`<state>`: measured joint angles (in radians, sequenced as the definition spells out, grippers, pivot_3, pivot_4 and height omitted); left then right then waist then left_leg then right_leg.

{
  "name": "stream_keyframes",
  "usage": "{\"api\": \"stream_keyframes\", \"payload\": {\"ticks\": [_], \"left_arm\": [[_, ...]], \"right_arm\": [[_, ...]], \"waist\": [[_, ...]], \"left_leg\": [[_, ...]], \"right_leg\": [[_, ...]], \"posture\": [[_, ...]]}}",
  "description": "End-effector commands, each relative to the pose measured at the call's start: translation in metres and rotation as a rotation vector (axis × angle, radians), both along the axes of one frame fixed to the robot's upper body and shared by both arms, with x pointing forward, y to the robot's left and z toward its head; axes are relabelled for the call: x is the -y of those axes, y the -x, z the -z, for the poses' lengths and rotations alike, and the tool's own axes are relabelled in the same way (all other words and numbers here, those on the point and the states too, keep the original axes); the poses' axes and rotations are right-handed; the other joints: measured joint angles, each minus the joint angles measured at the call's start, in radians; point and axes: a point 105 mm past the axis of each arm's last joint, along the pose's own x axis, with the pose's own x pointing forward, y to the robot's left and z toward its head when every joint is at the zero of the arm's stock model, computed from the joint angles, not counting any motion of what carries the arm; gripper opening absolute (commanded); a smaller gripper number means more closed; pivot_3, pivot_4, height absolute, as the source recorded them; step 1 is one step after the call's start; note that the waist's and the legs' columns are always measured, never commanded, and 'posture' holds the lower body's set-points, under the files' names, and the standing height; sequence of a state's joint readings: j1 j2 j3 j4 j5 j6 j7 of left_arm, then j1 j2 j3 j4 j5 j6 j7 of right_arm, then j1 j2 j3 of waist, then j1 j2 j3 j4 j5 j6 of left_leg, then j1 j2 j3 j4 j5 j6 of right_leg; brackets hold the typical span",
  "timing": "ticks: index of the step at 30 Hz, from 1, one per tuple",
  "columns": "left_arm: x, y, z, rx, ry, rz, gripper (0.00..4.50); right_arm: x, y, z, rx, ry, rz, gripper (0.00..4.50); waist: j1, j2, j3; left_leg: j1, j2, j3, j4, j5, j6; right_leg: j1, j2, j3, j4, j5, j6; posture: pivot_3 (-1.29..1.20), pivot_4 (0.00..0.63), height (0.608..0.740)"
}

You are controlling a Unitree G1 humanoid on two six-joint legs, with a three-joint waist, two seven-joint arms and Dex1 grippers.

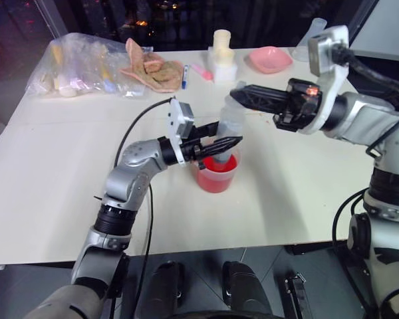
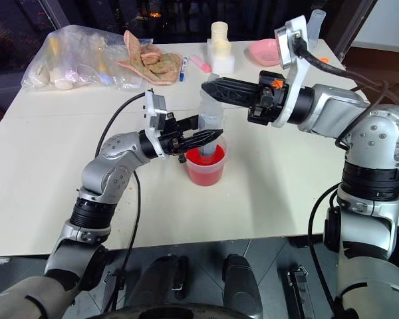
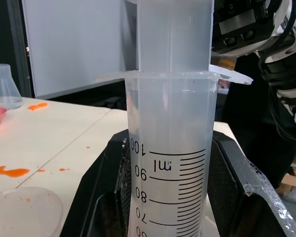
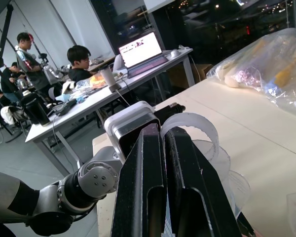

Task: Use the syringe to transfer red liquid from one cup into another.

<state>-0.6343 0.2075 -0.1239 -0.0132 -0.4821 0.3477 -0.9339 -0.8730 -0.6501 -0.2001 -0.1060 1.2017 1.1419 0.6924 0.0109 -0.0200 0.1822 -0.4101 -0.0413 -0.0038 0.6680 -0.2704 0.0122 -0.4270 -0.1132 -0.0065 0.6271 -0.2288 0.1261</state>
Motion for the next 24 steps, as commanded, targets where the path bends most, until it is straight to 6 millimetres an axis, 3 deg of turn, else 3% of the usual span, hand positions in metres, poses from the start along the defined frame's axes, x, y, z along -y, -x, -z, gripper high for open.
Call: {"api": "stream_keyframes", "payload": {"ticks": [1, 3, 7, 13, 24], "left_arm": [[0.013, 0.008, -0.005, 0.015, -0.017, 0.059, 1.55], [0.013, 0.007, -0.012, 0.023, 0.002, 0.054, 1.55], [0.01, 0.003, -0.029, 0.039, 0.049, 0.032, 1.55], [0.004, -0.003, -0.05, 0.058, 0.095, -0.007, 1.55], [0.001, -0.002, -0.06, 0.069, 0.125, -0.016, 1.55]], "right_arm": [[0.0, 0.015, -0.034, 0.145, -0.077, -0.03, 0.3], [0.0, 0.015, -0.031, 0.137, -0.075, -0.029, 0.98], [0.001, 0.013, -0.026, 0.132, -0.047, -0.005, 2.9], [0.015, 0.016, -0.025, 0.115, -0.031, 0.018, 2.9], [0.061, 0.017, -0.025, 0.113, 0.008, 0.184, 2.9]], "waist": [[0.0, 0.0, 0.0], [0.0, 0.0, 0.0], [0.0, 0.0, 0.0], [0.001, 0.0, 0.0], [0.002, 0.0, 0.0]], "left_leg": [[0.0, 0.0, 0.0, 0.0, 0.0, 0.0], [0.0, 0.0, 0.0, 0.0, 0.0, 0.0], [0.0, 0.0, 0.0, 0.0, 0.0, 0.0], [0.0, 0.0, 0.0, 0.0, 0.0, 0.0], [-0.001, 0.0, 0.0, 0.0, -0.001, 0.001]], "right_leg": [[0.0, 0.0, 0.0, 0.0, 0.0, 0.0], [0.0, 0.0, 0.0, 0.0, 0.0, 0.0], [0.0, 0.0, 0.0, 0.0, 0.0, 0.0], [0.0, 0.0, 0.0, 0.0, 0.0, 0.0], [0.0, 0.0, 0.0, -0.003, 0.0, 0.0]], "posture": [[0.0, 0.15, 0.74], [0.0, 0.15, 0.74], [0.0, 0.15, 0.74], [0.0, 0.15, 0.74], [0.0, 0.15, 0.74]]}}
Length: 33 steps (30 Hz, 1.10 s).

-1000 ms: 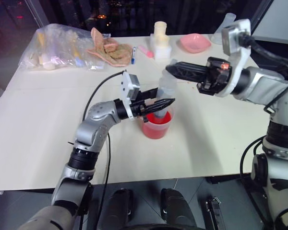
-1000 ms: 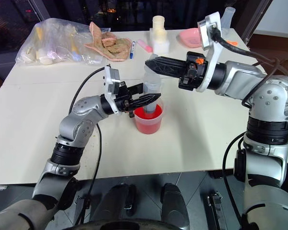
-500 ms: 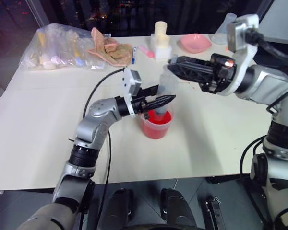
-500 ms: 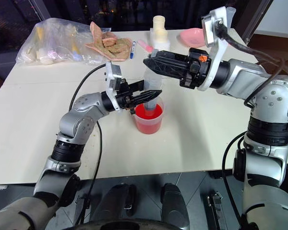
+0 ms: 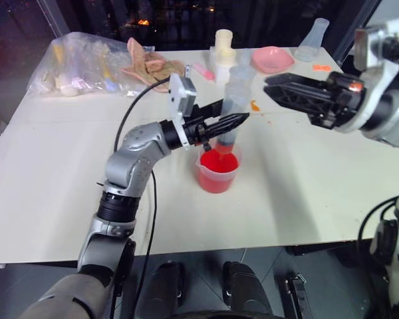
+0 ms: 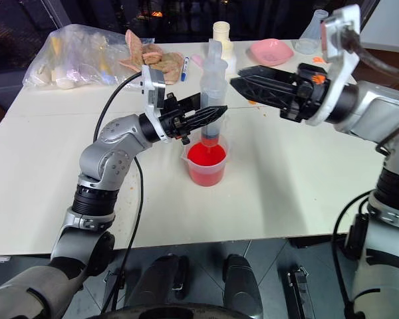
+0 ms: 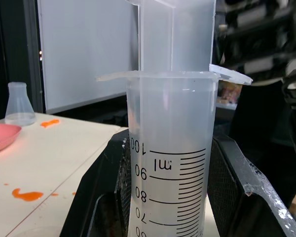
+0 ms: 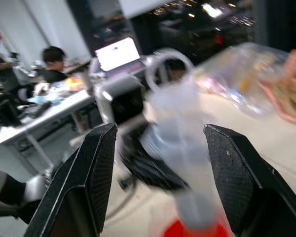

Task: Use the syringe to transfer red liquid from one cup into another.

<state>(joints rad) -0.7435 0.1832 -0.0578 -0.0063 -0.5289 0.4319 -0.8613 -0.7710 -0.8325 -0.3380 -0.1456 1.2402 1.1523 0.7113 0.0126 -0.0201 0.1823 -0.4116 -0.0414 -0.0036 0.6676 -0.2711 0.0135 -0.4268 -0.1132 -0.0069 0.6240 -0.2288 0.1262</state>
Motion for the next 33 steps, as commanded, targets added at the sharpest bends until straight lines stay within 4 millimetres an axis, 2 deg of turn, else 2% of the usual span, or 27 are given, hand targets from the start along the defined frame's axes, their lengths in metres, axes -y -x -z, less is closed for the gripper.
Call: {"api": "stream_keyframes", "payload": {"ticks": [1, 2, 7, 10, 14, 18, 20, 24, 29, 33], "left_arm": [[0.001, 0.009, -0.027, 0.079, 0.058, 0.018, 1.55], [0.001, 0.01, -0.03, 0.083, 0.062, 0.017, 1.55], [-0.002, 0.014, -0.068, 0.205, 0.122, -0.008, 1.55], [-0.004, 0.008, -0.079, 0.264, 0.134, -0.06, 1.55], [-0.006, -0.006, -0.083, 0.314, 0.155, -0.145, 1.55], [-0.01, -0.032, -0.072, 0.311, 0.202, -0.273, 1.55], [-0.009, -0.046, -0.057, 0.286, 0.201, -0.325, 1.55], [-0.003, -0.059, -0.032, 0.253, 0.173, -0.346, 1.55], [-0.002, -0.069, -0.018, 0.231, 0.158, -0.366, 1.55], [-0.002, -0.071, -0.014, 0.233, 0.153, -0.37, 1.55]], "right_arm": [[0.012, 0.006, -0.017, 0.073, -0.028, 0.038, 2.9], [0.013, 0.006, -0.017, 0.075, -0.028, 0.041, 2.9], [0.013, 0.003, -0.015, 0.087, -0.048, 0.07, 2.9], [0.01, 0.003, -0.014, 0.091, -0.053, 0.064, 2.9], [0.007, 0.002, -0.016, 0.098, -0.069, 0.056, 2.9], [-0.001, 0.002, -0.017, 0.111, -0.08, 0.032, 2.9], [-0.009, 0.001, -0.017, 0.122, -0.083, 0.007, 2.9], [-0.02, -0.002, -0.018, 0.134, -0.083, -0.014, 2.9], [-0.034, -0.023, -0.03, 0.19, -0.102, 0.05, 2.9], [-0.043, -0.032, -0.034, 0.213, -0.097, 0.07, 2.9]], "waist": [[-0.001, 0.0, 0.0], [-0.002, 0.0, 0.0], [0.0, 0.0, 0.0], [0.0, 0.0, 0.0], [0.0, 0.0, 0.0], [0.001, 0.0, 0.0], [0.001, 0.0, 0.0], [0.0, 0.0, 0.0], [-0.002, 0.0, 0.0], [0.0, 0.0, 0.0]], "left_leg": [[0.0, 0.0, 0.0, 0.0, 0.0, 0.0], [0.0, 0.0, 0.0, 0.0, 0.0, 0.0], [0.0, 0.0, 0.0, 0.0, 0.0, 0.0], [0.0, 0.0, 0.0, 0.0, 0.0, 0.001], [-0.001, 0.0, 0.0, -0.001, 0.0, 0.001], [-0.001, 0.0, 0.0, 0.0, -0.001, 0.001], [-0.001, 0.0, 0.0, 0.0, -0.001, 0.001], [-0.001, 0.0, 0.0, 0.0, -0.001, 0.001], [-0.001, 0.0, 0.001, 0.0, -0.001, 0.002], [-0.002, 0.0, 0.001, 0.0, -0.001, 0.002]], "right_leg": [[0.0, 0.0, 0.0, 0.0, 0.0, 0.0], [0.0, 0.0, 0.0, -0.001, 0.0, 0.0], [0.0, 0.001, 0.0, -0.001, 0.0, 0.0], [0.0, 0.001, 0.0, -0.002, 0.0, 0.0], [0.001, 0.001, 0.0, -0.003, 0.0, 0.0], [0.001, 0.001, -0.001, -0.004, 0.0, 0.0], [0.001, 0.001, -0.001, -0.004, 0.0, 0.0], [0.001, 0.001, -0.001, -0.004, 0.0, 0.001], [0.0, 0.001, -0.002, -0.005, 0.001, 0.001], [0.0, 0.001, -0.002, -0.005, 0.001, 0.001]], "posture": [[0.0, 0.15, 0.74], [0.0, 0.15, 0.74], [0.0, 0.15, 0.74], [0.0, 0.15, 0.74], [0.0, 0.15, 0.74], [0.0, 0.15, 0.74], [0.0, 0.15, 0.74], [0.0, 0.15, 0.74], [0.0, 0.15, 0.74], [0.0, 0.15, 0.74]]}}
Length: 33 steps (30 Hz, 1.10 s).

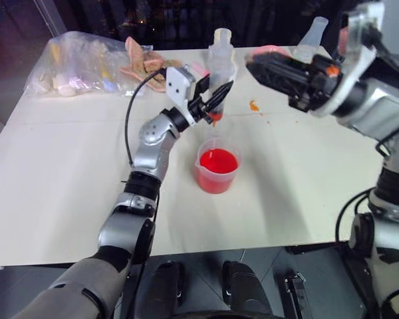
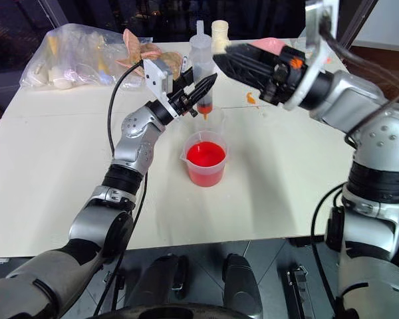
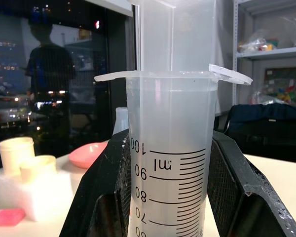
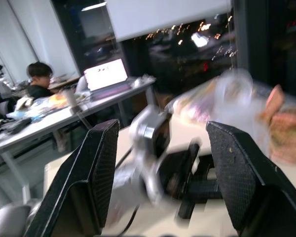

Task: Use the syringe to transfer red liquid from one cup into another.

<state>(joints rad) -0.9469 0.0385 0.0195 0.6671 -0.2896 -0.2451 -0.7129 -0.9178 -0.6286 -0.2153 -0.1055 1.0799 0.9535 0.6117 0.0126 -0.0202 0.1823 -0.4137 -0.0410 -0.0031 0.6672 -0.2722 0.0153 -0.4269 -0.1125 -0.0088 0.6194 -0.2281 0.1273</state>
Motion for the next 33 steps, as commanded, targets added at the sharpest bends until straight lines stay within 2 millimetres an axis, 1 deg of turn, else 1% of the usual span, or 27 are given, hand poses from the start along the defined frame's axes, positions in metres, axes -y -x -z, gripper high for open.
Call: {"api": "stream_keyframes", "payload": {"ticks": [1, 4, 6, 17, 26, 29, 30, 33], "left_arm": [[0.0, 0.003, -0.02, 0.082, 0.015, -0.002, 1.55], [0.002, 0.003, -0.019, 0.084, 0.014, 0.001, 1.55], [0.002, 0.004, -0.018, 0.086, 0.013, 0.004, 1.55], [0.003, 0.006, -0.014, 0.079, 0.005, 0.009, 1.55], [0.004, 0.005, -0.012, 0.074, -0.001, 0.014, 1.55], [0.004, 0.005, -0.011, 0.073, -0.001, 0.016, 1.55], [0.004, 0.006, -0.011, 0.072, -0.002, 0.016, 1.55], [0.004, 0.005, -0.011, 0.07, -0.001, 0.016, 1.55]], "right_arm": [[-0.005, -0.006, -0.011, 0.055, 0.006, 0.035, 2.9], [-0.01, -0.021, -0.007, 0.053, 0.046, 0.097, 2.9], [-0.012, -0.025, -0.007, 0.06, 0.052, 0.109, 2.9], [-0.025, -0.039, -0.011, 0.083, 0.061, 0.128, 2.9], [-0.038, -0.041, -0.008, 0.077, 0.068, 0.103, 2.9], [-0.042, -0.04, -0.006, 0.074, 0.079, 0.093, 2.08], [-0.044, -0.04, -0.005, 0.074, 0.084, 0.09, 1.65], [-0.047, -0.039, -0.004, 0.073, 0.094, 0.074, 0.06]], "waist": [[0.0, 0.0, 0.0], [-0.001, 0.0, 0.0], [0.0, 0.0, 0.0], [-0.001, 0.0, 0.0], [-0.002, 0.0, 0.0], [-0.002, 0.0, 0.0], [-0.002, 0.0, 0.0], [-0.002, 0.0, 0.0]], "left_leg": [[0.0, 0.0, 0.0, 0.0, 0.0, 0.0], [-0.002, 0.0, 0.0, 0.0, 0.0, 0.0], [-0.003, 0.0, 0.0, 0.0, 0.0, 0.0], [-0.005, 0.0, 0.0, 0.0, 0.0, 0.0], [-0.005, -0.001, 0.0, 0.0, 0.0, 0.0], [-0.005, -0.001, 0.0, 0.0, 0.0, 0.0], [-0.005, -0.001, 0.0, 0.0, 0.0, 0.0], [-0.005, -0.001, 0.0, 0.0, 0.0, 0.0]], "right_leg": [[0.0, 0.0, 0.0, 0.0, 0.0, 0.0], [-0.001, 0.0, 0.0, -0.002, 0.0, 0.001], [-0.002, 0.0, 0.0, -0.002, 0.001, 0.001], [-0.003, 0.0, -0.001, -0.002, 0.001, 0.001], [-0.004, 0.0, -0.001, -0.001, 0.001, 0.001], [-0.004, 0.0, -0.001, -0.001, 0.001, 0.001], [-0.004, 0.0, -0.001, -0.001, 0.001, 0.001], [-0.004, 0.0, -0.002, -0.001, 0.001, 0.001]], "posture": [[0.0, 0.15, 0.74], [0.0, 0.15, 0.74], [0.0, 0.15, 0.74], [0.0, 0.15, 0.74], [0.0, 0.15, 0.74], [0.0, 0.15, 0.74], [0.0, 0.15, 0.74], [0.0, 0.15, 0.74]]}}
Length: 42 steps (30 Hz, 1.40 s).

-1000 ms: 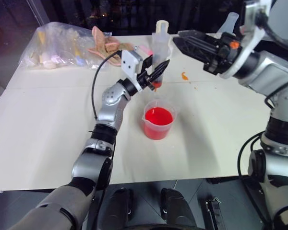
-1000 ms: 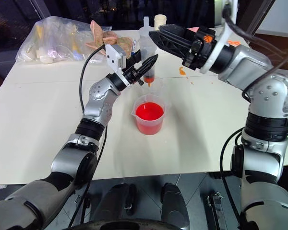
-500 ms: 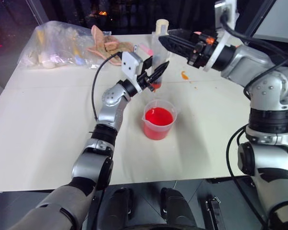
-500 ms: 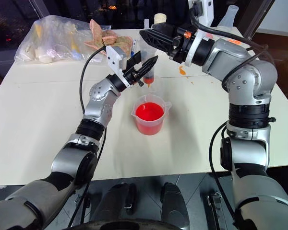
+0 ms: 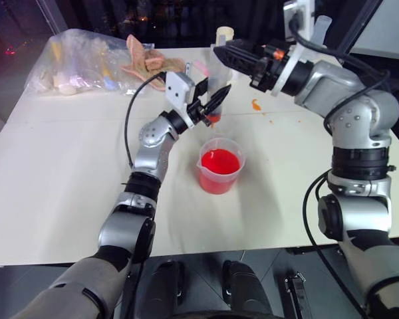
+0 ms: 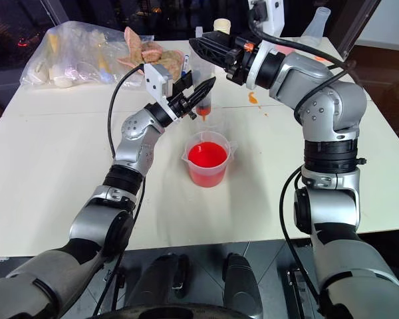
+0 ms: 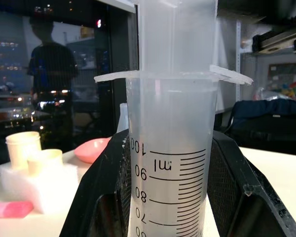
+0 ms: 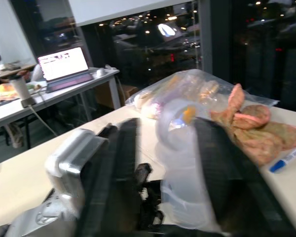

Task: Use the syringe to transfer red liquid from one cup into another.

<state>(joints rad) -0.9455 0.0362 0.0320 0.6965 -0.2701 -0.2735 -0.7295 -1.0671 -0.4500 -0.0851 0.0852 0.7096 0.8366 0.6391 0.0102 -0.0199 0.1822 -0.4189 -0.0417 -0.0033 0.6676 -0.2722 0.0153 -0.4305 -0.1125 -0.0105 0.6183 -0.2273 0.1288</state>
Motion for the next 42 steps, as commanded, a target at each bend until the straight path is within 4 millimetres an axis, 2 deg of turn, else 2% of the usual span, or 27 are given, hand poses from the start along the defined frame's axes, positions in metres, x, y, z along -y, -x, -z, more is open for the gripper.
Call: {"api": "stream_keyframes", "payload": {"ticks": [1, 12, 25, 32, 42], "left_arm": [[0.006, 0.006, -0.016, 0.066, 0.013, 0.02, 1.55], [0.007, 0.007, -0.017, 0.063, 0.016, 0.031, 1.55], [0.009, 0.012, -0.023, 0.035, 0.043, 0.072, 1.55], [0.009, 0.024, -0.028, 0.025, 0.039, 0.128, 1.55], [0.011, 0.025, -0.042, 0.054, 0.052, 0.121, 1.55]], "right_arm": [[-0.011, 0.01, -0.01, 0.045, 0.014, -0.054, 0.02], [-0.016, 0.008, -0.003, 0.026, 0.041, -0.061, 0.02], [-0.014, -0.002, 0.022, -0.081, 0.089, -0.042, 0.02], [-0.011, -0.009, 0.027, -0.124, 0.082, -0.025, 0.02], [-0.008, -0.011, 0.042, -0.154, 0.1, -0.018, 0.02]], "waist": [[0.001, 0.0, 0.0], [-0.001, 0.0, 0.0], [-0.001, 0.0, 0.0], [-0.006, 0.0, 0.0], [-0.006, 0.0, 0.0]], "left_leg": [[0.0, 0.0, 0.0, 0.0, 0.0, 0.0], [0.0, 0.0, 0.0, 0.0, 0.0, 0.0], [0.0, 0.0, 0.0, 0.0, 0.0, 0.0], [0.0, 0.0, 0.0, 0.001, 0.0, -0.001], [0.0, 0.0, 0.0, 0.001, 0.001, -0.001]], "right_leg": [[0.0, 0.0, 0.0, 0.0, 0.0, 0.0], [0.0, 0.0, 0.0, 0.0, 0.0, 0.0], [0.0, 0.0, 0.0, 0.002, 0.0, 0.0], [-0.002, 0.0, 0.0, 0.009, 0.0, 0.0], [-0.002, 0.0, 0.0, 0.011, 0.0, 0.0]], "posture": [[0.0, 0.15, 0.74], [0.0, 0.15, 0.74], [0.0, 0.15, 0.74], [0.0, 0.15, 0.74], [0.0, 0.15, 0.74]]}}
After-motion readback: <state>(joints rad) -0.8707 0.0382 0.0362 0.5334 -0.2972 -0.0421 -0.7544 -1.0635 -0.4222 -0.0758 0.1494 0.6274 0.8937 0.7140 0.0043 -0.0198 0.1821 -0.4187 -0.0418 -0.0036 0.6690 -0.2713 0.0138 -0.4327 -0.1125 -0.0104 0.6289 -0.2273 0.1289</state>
